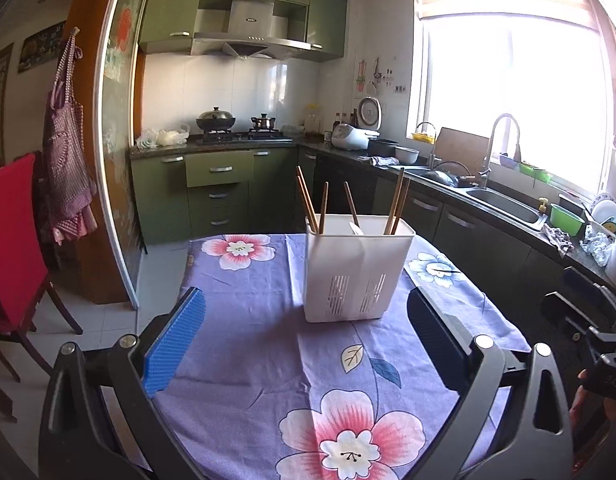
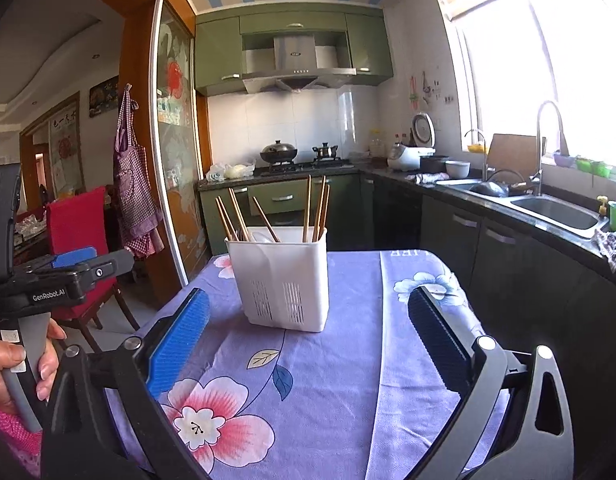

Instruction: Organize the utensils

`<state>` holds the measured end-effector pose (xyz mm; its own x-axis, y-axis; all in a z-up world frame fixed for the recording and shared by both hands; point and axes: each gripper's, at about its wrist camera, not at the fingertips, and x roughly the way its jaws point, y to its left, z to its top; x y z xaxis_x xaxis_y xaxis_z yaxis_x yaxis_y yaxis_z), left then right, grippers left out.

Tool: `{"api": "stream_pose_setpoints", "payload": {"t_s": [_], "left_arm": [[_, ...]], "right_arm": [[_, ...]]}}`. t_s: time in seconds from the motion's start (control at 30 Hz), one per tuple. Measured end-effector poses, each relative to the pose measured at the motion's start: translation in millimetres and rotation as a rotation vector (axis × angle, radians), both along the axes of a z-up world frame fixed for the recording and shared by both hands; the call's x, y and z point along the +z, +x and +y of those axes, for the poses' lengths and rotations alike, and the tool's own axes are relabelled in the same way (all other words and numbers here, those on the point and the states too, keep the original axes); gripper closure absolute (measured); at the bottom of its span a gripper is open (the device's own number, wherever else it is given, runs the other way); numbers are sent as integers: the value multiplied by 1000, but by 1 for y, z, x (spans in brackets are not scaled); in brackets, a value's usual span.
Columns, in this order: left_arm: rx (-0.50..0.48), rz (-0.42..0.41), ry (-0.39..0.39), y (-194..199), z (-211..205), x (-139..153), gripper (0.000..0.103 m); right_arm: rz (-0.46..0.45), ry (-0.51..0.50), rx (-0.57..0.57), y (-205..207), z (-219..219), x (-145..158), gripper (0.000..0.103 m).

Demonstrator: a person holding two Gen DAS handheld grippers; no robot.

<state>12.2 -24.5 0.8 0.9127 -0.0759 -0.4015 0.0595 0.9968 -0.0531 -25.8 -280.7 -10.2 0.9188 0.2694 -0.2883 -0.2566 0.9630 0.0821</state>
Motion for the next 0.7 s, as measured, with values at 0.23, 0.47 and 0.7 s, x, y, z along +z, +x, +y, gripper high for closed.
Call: {"api": "stream_pose_setpoints", "payload": {"t_s": [0.23, 0.47, 0.7], "left_arm": [[-3, -31, 33, -37, -3, 4, 7], [0, -30, 29, -58, -5, 7, 7], [3, -43, 25, -67, -3, 12, 7]], "right_arm": [[-63, 29, -3, -40, 0, 33, 5], [-108, 4, -21, -63, 4, 52, 5], [-94, -14, -22, -64, 10, 55, 5]]}}
